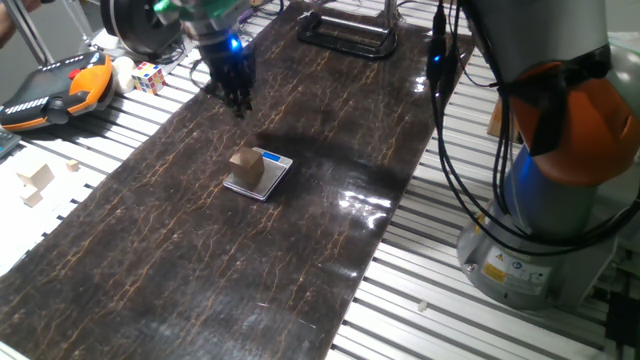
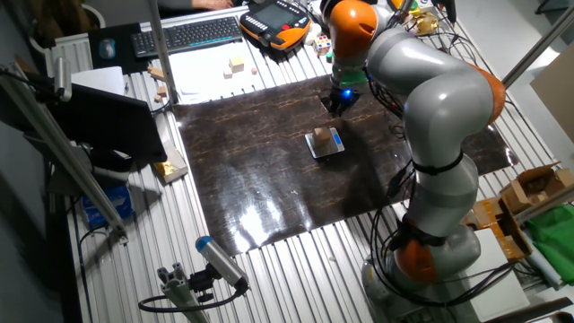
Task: Place the block on the scale
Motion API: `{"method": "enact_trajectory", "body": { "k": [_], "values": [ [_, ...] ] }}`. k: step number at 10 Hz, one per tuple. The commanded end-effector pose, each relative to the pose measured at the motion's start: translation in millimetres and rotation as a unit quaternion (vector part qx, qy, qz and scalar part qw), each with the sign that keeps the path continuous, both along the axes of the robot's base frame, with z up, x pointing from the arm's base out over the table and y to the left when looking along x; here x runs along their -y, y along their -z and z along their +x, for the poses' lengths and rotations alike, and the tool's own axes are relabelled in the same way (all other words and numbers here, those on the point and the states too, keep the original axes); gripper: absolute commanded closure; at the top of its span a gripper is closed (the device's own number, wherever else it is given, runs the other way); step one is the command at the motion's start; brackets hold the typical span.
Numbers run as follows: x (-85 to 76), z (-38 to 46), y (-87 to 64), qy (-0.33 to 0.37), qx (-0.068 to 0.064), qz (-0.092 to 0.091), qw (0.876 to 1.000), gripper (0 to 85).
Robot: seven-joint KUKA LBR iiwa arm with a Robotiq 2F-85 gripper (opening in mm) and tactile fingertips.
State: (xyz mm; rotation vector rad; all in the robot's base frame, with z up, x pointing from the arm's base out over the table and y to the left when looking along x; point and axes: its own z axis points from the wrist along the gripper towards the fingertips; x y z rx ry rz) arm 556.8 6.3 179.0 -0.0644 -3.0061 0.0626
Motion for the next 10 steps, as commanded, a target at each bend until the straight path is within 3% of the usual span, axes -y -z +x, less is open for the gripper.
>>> {"method": "enact_trajectory", "body": {
  "k": [1, 4, 10],
  "values": [
    [0.7, -3.4, -1.5, -0.001, 0.001, 0.000, 1.000, 82.7],
    [0.7, -11.3, -4.8, -0.005, 0.000, 0.003, 1.000, 83.0],
    [-1.9, -12.7, -3.2, -0.017, 0.013, 0.007, 1.000, 83.0]
  ]
}}
